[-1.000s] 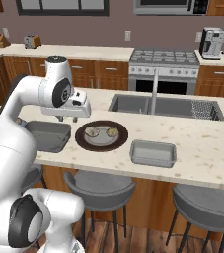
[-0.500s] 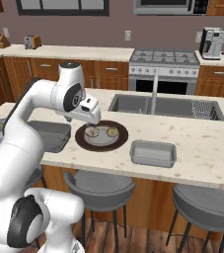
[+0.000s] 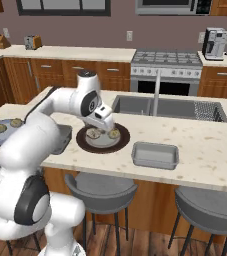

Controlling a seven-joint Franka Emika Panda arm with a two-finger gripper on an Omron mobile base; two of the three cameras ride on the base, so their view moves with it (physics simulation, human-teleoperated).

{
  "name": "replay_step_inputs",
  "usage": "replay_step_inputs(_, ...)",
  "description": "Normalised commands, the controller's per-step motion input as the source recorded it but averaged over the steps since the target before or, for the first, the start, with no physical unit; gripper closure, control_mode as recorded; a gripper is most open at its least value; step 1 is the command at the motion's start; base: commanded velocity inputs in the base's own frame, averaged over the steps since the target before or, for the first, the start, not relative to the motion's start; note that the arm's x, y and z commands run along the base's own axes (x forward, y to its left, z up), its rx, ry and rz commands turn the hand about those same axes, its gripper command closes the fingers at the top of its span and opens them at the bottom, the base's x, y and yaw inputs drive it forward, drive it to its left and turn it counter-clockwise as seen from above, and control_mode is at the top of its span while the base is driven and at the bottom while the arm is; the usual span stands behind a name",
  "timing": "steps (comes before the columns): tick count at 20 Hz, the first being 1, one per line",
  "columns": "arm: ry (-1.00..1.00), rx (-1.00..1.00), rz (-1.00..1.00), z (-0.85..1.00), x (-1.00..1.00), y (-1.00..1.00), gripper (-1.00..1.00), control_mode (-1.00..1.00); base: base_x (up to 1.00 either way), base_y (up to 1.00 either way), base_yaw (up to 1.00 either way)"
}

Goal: Place two dumplings into each of the tupperware containers and then place the containers in the fridge.

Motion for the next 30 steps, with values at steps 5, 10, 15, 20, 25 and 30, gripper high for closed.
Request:
replay_step_inputs(5,0.11,0.00,-0.17,-0.35,0.62,-0.36,-1.00,-1.00,0.00,0.00,0.00)
replay_step_inputs(10,0.09,0.00,-0.14,-0.41,0.70,-0.26,-1.00,-1.00,0.00,0.00,0.00)
replay_step_inputs(15,0.07,0.02,-0.13,-0.41,0.74,-0.10,-1.00,-1.00,0.00,0.00,0.00)
replay_step_inputs(20,0.05,0.00,-0.12,-0.45,0.59,-0.12,-1.00,-1.00,0.00,0.00,0.00)
replay_step_inputs(25,0.00,0.00,-0.17,-0.34,-0.01,-0.04,1.00,-1.00,0.00,0.00,0.00)
replay_step_inputs(30,-0.13,0.00,-0.27,0.27,-0.72,0.00,1.00,-1.00,0.00,0.00,0.00)
